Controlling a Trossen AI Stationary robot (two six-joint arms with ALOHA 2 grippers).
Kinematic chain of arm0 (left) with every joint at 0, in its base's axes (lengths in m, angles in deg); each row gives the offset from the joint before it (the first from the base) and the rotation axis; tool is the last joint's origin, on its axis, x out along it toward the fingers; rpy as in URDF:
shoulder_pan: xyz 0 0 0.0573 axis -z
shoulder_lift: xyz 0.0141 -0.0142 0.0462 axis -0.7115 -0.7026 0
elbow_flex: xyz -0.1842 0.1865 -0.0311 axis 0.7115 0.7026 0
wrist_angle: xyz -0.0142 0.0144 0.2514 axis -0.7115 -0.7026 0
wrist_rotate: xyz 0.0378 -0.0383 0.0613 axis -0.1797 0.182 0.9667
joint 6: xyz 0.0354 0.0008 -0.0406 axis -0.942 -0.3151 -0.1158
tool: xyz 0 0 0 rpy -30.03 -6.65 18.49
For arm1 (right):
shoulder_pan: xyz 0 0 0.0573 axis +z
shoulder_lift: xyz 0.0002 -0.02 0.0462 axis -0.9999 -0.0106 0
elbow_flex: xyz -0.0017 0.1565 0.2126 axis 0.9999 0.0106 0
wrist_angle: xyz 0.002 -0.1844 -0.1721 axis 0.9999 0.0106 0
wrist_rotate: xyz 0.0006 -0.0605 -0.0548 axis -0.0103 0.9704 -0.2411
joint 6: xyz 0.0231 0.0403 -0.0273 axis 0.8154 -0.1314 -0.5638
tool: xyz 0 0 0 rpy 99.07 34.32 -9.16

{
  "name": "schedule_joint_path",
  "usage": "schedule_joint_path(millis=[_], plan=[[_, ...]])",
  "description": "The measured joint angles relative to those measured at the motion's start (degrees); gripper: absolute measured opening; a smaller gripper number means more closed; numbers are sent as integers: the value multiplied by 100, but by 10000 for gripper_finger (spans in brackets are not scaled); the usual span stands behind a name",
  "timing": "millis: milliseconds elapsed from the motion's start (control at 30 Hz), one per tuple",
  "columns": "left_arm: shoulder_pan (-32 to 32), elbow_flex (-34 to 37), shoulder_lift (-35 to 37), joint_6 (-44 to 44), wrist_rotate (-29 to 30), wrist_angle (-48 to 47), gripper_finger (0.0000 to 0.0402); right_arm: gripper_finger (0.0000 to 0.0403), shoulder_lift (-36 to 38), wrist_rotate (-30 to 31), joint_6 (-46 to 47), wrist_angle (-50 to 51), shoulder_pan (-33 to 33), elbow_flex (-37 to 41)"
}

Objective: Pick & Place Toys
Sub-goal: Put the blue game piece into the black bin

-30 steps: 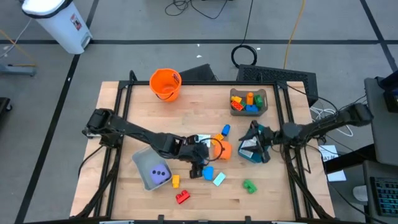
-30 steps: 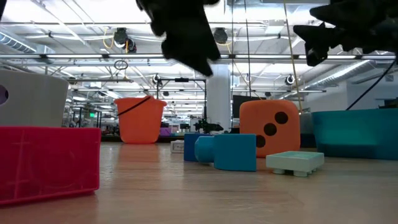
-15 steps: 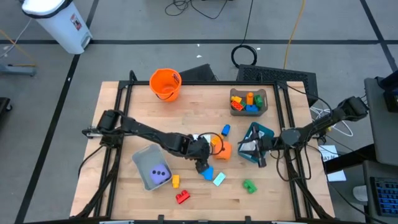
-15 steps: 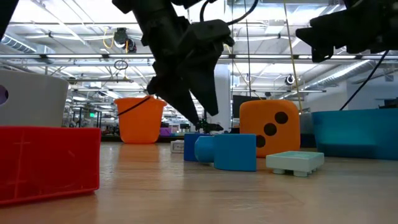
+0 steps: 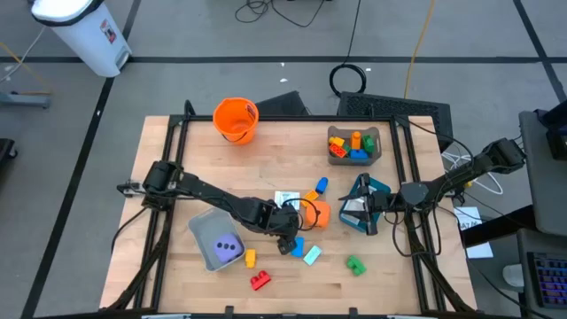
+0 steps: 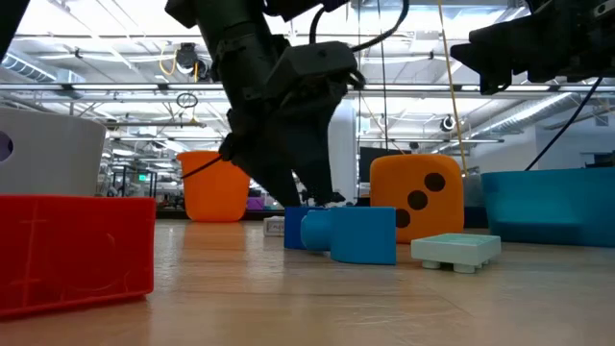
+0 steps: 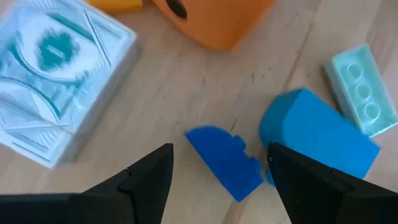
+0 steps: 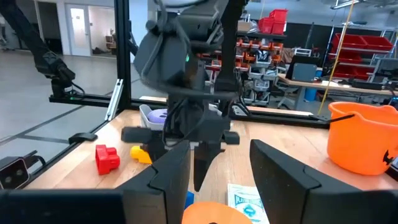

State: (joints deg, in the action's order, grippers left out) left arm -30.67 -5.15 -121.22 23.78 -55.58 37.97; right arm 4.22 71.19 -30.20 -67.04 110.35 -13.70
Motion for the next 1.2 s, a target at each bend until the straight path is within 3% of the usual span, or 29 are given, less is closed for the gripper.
schedule_joint_path(millis=[467, 900, 1200], plan=[[-53, 4, -222, 70, -168, -223, 261, 157, -3, -2, 43, 83, 2, 2], [-224, 4, -197, -556, -169, -370, 100, 157, -3, -24, 22, 86, 2, 2], [-268, 4, 674, -860, 142, -869, 100, 157, -3, -241, -172, -15, 4, 2]])
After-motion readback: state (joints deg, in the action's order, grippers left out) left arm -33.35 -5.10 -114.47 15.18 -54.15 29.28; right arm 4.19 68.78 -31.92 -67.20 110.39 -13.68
